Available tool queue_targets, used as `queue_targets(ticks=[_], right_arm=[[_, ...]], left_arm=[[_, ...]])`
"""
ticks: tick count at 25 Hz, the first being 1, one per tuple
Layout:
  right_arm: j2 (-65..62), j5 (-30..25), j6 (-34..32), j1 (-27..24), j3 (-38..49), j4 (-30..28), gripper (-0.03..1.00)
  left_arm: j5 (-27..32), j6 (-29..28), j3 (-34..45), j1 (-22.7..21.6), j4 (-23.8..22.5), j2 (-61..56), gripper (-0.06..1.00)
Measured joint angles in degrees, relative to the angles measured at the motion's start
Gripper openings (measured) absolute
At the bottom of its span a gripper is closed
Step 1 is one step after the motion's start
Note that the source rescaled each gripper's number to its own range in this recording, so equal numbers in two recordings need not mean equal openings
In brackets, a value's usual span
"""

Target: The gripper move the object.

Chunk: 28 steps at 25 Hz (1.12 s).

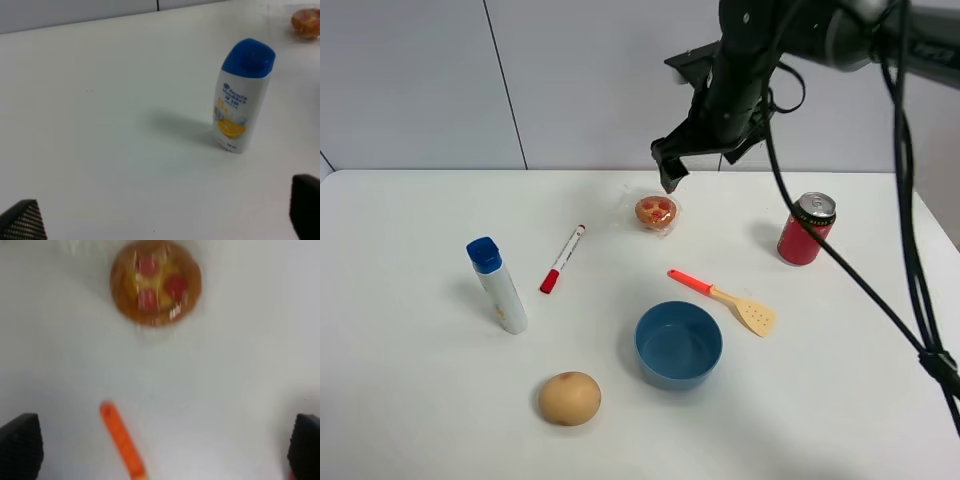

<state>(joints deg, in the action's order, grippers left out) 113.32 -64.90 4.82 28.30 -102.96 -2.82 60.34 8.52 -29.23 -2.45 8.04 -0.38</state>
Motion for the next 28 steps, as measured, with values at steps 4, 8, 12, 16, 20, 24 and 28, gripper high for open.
queue_targets(ticks=[4, 8, 12, 16, 20, 24, 28], right_arm=[[-5.53, -4.26, 0.00, 0.00, 0.00, -0.12, 1.00], [-9.58, -4.57, -1.45, 0.00, 0.00, -0.24, 1.00], [-12.87, -4.69, -4.11, -1.03, 0.00, -0.24, 1.00], [-16.45, -4.64, -4.82, -3.80, 0.56, -2.19, 1.00], [-22.13, -4.63, -5.41, -7.23, 7.35, -3.27, 1.00], [-28.92, -4.68, -6.24, -12.22, 17.83, -3.32, 1.00], [-37.02, -4.73, -6.95, -18.98, 26.25, -3.32, 1.00]], left_arm=[[0.00, 0.00, 0.00, 0.00, 0.00, 0.00, 1.00], [0.00, 0.00, 0.00, 0.00, 0.00, 0.00, 1.00], [0.00, 0.00, 0.00, 0.00, 0.00, 0.00, 1.00], [0.00, 0.00, 0.00, 0.00, 0.00, 0.00, 1.00], [0.00, 0.00, 0.00, 0.00, 0.00, 0.00, 1.00], [0.00, 0.00, 0.00, 0.00, 0.00, 0.00, 1.00], [0.00, 0.00, 0.00, 0.00, 0.00, 0.00, 1.00]])
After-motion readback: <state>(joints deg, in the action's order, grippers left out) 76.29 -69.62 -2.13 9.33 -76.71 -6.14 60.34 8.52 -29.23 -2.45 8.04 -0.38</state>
